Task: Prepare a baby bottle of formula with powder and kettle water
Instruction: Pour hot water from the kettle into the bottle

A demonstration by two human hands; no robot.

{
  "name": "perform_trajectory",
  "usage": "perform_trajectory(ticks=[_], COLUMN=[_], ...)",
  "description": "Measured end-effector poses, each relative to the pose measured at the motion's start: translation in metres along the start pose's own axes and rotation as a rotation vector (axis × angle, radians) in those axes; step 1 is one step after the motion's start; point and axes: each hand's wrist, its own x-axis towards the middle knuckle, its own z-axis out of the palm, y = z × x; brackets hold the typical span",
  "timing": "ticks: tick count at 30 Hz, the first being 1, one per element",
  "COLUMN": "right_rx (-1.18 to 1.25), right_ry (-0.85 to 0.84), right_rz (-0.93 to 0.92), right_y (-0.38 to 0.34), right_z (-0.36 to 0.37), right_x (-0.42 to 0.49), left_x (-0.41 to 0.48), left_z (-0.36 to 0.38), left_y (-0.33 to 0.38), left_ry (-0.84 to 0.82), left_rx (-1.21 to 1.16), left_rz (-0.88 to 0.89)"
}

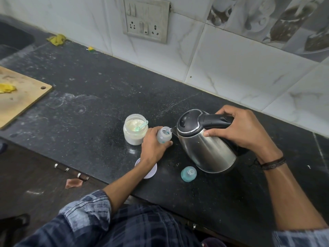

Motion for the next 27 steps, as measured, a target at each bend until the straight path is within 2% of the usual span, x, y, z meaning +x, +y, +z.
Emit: perform_trajectory(ticks=[27], right_rx=[0.053], right_ry=[0.013], right_rz=[0.013], right_y=[0.013], right_z=[-0.004], right_x=[0.000], left_x=[0.001], left_z=[0.004], left_y=[0.003], left_ry=[0.008], left_rx=[0.001], left_rz=[0.039])
